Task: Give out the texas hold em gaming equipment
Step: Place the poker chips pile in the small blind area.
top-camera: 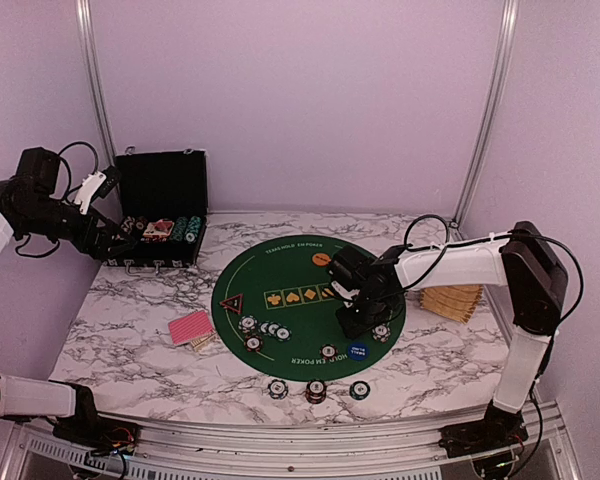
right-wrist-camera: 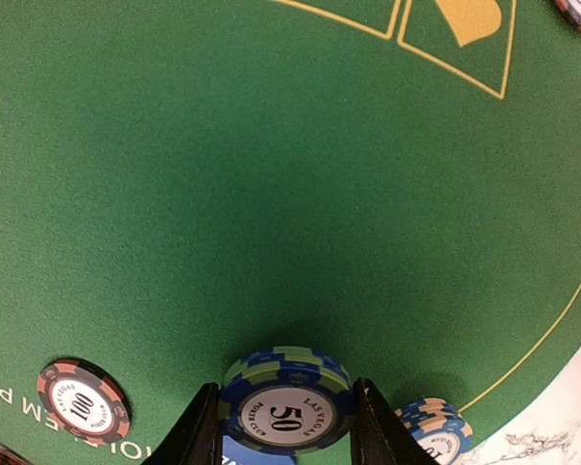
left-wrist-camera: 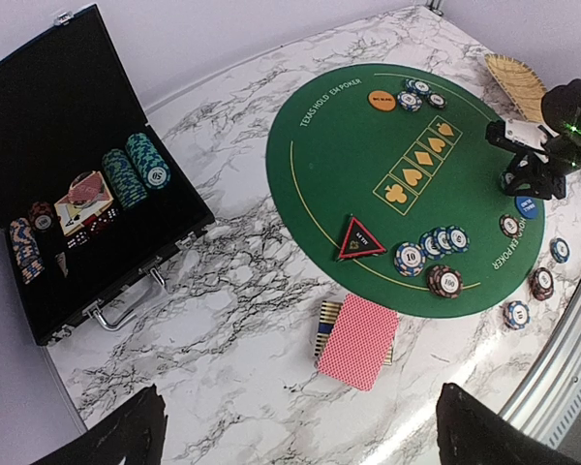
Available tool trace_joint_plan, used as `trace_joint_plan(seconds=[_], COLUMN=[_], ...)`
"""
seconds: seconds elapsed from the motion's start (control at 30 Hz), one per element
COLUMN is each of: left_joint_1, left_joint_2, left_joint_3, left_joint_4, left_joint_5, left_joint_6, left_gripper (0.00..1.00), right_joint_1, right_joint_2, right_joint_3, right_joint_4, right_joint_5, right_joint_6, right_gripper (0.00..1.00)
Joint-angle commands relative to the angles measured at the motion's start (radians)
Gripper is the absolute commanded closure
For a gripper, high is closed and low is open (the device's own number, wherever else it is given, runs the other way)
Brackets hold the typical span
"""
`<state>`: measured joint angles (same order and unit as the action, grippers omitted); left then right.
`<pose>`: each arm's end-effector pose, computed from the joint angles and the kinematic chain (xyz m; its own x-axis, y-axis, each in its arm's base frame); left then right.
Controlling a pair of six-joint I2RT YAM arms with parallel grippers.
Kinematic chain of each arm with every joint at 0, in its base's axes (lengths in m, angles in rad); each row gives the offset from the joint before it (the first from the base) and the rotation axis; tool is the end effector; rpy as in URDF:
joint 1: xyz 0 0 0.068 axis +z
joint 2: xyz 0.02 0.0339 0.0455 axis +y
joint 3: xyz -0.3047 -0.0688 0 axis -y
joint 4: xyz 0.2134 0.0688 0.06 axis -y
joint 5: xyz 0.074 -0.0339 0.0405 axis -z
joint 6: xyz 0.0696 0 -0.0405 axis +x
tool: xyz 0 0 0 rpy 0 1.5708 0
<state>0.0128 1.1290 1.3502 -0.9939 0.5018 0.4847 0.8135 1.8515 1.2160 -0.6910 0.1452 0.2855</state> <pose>0.1818 -0.0312 0.4000 -0.4624 0.4026 -0.7900 0.6200 0.7837 0.0365 0.2452 0.2448 0.1893 -0.8353 -0.4780 -0.2716 -0.4791 0.8752 -0.0666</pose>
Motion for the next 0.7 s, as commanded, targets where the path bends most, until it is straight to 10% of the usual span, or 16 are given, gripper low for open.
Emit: trace_joint_plan(seconds=[0.0, 0.67], left_joint_1=[-0.005, -0.225], left_joint_2=[-0.010, 0.112], left_joint_3=[-0.017, -0.179], left_joint_4=[-0.031, -0.024], left_joint_5=[-0.009, -0.171], left_joint_6=[0.026, 0.117], left_gripper=[0.01, 0.01], right_joint_1=[-0.008, -0.004], right_joint_2=[-0.002, -0.141], right_joint_3=[0.005, 0.156], right_joint_4=[0.011, 0.003], right_joint_5=[0.006, 0.012], right_joint_6=[-0.008, 0.047], right_gripper=[0.55, 0.17])
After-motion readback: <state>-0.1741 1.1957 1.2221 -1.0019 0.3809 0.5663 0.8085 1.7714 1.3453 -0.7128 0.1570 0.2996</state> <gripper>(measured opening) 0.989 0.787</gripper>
